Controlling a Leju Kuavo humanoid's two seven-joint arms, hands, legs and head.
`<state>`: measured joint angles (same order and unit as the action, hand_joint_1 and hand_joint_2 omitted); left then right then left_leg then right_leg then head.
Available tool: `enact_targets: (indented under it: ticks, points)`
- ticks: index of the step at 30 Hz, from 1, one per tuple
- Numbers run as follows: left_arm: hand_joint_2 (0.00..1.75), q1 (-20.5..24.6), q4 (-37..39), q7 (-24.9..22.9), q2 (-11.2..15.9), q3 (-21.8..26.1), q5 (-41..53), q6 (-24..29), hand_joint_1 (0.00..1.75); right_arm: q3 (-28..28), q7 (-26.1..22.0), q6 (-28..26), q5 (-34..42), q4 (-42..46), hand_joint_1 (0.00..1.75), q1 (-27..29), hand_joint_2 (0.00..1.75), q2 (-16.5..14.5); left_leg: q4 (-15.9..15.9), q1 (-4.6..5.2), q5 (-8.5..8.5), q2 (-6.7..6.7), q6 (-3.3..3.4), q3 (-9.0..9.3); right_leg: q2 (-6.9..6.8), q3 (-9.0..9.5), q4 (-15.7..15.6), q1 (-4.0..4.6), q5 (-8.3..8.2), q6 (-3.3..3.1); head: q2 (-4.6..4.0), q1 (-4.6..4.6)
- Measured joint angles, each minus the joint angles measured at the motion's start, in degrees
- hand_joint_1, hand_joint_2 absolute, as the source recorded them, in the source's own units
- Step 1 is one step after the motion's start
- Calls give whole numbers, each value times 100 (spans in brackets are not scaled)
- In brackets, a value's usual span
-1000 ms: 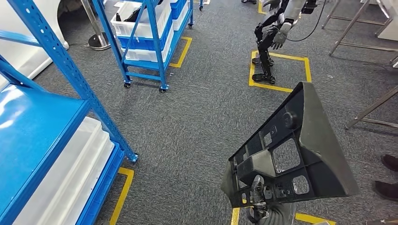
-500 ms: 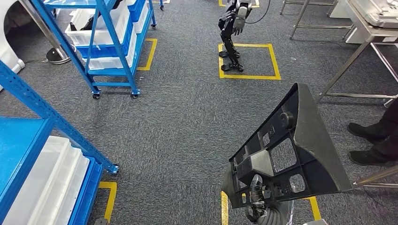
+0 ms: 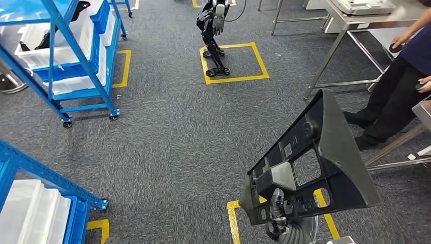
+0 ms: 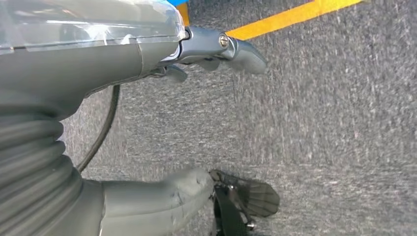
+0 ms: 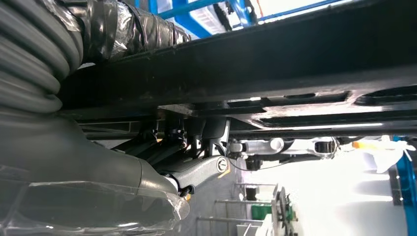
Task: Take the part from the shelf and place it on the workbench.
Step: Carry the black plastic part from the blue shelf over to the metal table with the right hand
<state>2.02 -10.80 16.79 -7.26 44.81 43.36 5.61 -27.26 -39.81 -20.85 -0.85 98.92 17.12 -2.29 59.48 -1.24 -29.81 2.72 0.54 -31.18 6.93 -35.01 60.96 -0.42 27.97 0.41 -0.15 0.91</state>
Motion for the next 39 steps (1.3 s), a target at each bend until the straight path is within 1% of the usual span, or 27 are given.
enact_targets:
  ticks: [1,3,5,6,7,8,10,12,14,15,17,18,20,21,22,24,25,27,28,30,31,33,34,36,37,38,39]
  points:
    - [175,4,0,3,-1,1,1,-2,0,0,0,-1,0,-7,175,-3,175,1,-21,-2,18,-75,39,-1,-141,-60,119,6,80,26,0,2]
    - [175,-2,0,8,2,3,3,-7,0,0,0,-1,-1,-19,175,-18,175,1,-43,11,30,-226,90,-3,-512,-312,669,15,403,67,0,6]
    - [175,-18,0,7,5,11,14,-9,0,0,1,-1,-1,-43,175,-28,175,2,-42,37,19,-392,113,-6,-648,-630,1350,3,695,89,0,7]
    - [175,-20,0,6,7,17,21,-10,0,0,1,-2,-1,-60,175,-28,175,2,-41,45,11,-470,119,-4,-665,-706,1515,2,720,88,0,7]
    - [175,-16,0,5,7,22,32,-13,0,0,1,-3,-1,-80,175,-28,175,2,-41,53,1,-547,121,5,-679,-664,1449,7,624,75,0,7]
    - [175,-8,0,5,6,26,42,-16,0,0,1,-5,-2,-97,175,-29,175,2,-41,59,-12,-615,120,22,-708,-509,1166,17,443,49,0,8]
    - [175,5,0,7,-1,30,60,-26,0,0,2,-7,-3,-117,175,-38,175,2,-44,77,-45,-737,105,66,-915,-74,354,84,116,-38,0,7]
    - [175,11,0,7,-7,40,63,-38,0,0,2,-7,-6,-130,175,-60,175,2,-55,91,-68,-847,71,92,-1077,129,-63,167,40,-116,0,6]
    - [175,24,0,8,-8,56,63,-46,0,0,1,-8,-8,-146,175,-65,175,2,-83,101,-79,-958,25,123,-1000,132,-117,187,39,-158,0,5]
    - [175,34,0,8,-7,61,63,-49,0,0,-1,-8,-9,-152,175,-59,175,2,-72,98,-102,-914,-2,138,-939,152,-162,168,18,-176,0,6]
    - [175,43,0,11,-2,66,63,-50,0,1,-3,-9,-10,-159,175,-71,175,-1,173,86,-279,-623,-44,61,-818,211,-256,110,-27,-224,0,4]
    - [175,37,0,13,0,68,64,-51,0,1,-4,-8,-11,-165,175,-82,175,-3,471,70,-441,-444,-59,-73,-758,228,-277,89,-39,-239,0,3]
    - [175,12,0,11,2,75,65,-51,0,0,-2,-5,-13,-186,175,-100,175,-8,1188,57,-744,-314,-85,-437,-611,224,-261,77,-35,-263,0,2]
    - [175,-1,0,10,3,78,66,-50,0,0,-2,-5,-13,-198,175,-99,175,-9,1423,53,-785,-307,-100,-573,-529,219,-245,74,-29,-264,0,2]
    - [175,-8,0,8,6,81,66,-49,0,0,-2,-5,-13,-212,175,-98,175,-9,1434,48,-694,-304,-114,-612,-441,217,-222,67,-18,-256,0,3]
    - [175,-8,0,7,11,85,66,-47,0,0,-2,-7,-13,-231,175,-98,175,-10,876,24,-274,-222,-135,-413,-269,215,-152,41,20,-214,0,2]
    - [175,-6,0,7,11,87,66,-48,0,1,-2,-7,-13,-238,175,-99,175,-11,530,4,-115,-65,-144,-268,-188,198,-107,29,45,-184,0,3]
    - [175,-3,0,8,8,90,66,-49,0,1,0,-6,-14,-245,175,-105,175,-14,127,-21,-15,215,-123,-99,-50,130,-15,16,78,-120,0,5]
    - [175,-3,0,7,7,92,66,-49,0,2,1,-5,-14,-247,175,-105,175,-14,113,-15,-46,278,-95,-89,18,93,0,9,71,-84,0,6]
    - [175,1,0,6,3,95,66,-50,0,2,2,-6,-15,-250,175,-95,175,-15,79,-9,-19,145,-15,-79,115,49,-2,-6,44,-14,0,4]
    - [175,3,0,7,2,97,67,-50,0,2,1,-8,-15,-250,175,-91,175,-14,51,-15,-2,71,24,-67,34,24,35,3,66,18,0,8]
    - [175,0,0,8,0,99,69,-52,0,2,-1,-8,-16,-253,175,-101,175,-13,-5,-26,22,-97,85,-40,-322,-155,388,19,271,68,0,19]
    - [175,-7,0,9,3,101,70,-52,0,2,-2,-8,-17,-256,175,-108,175,-13,-16,-15,19,-182,102,-31,-504,-321,714,20,430,92,0,25]
    - [175,-22,0,8,5,103,71,-55,0,2,-2,-8,-17,-277,175,-111,175,-11,-18,4,-2,-368,118,-18,-644,-645,1313,-4,634,121,0,27]
    - [175,-24,0,7,6,104,71,-57,0,2,-1,-9,-18,-292,175,-107,175,-10,-17,10,-16,-456,120,-7,-668,-705,1404,-10,602,123,0,27]
    - [175,-20,0,7,6,104,70,-60,0,2,-1,-11,-19,-307,175,-105,175,-9,-17,15,-34,-537,117,12,-691,-641,1260,-9,458,112,0,27]
    - [175,-15,0,7,4,105,70,-62,0,2,-1,-18,-21,-319,175,-104,175,-9,-18,20,-54,-608,113,40,-738,-474,928,1,250,83,0,27]
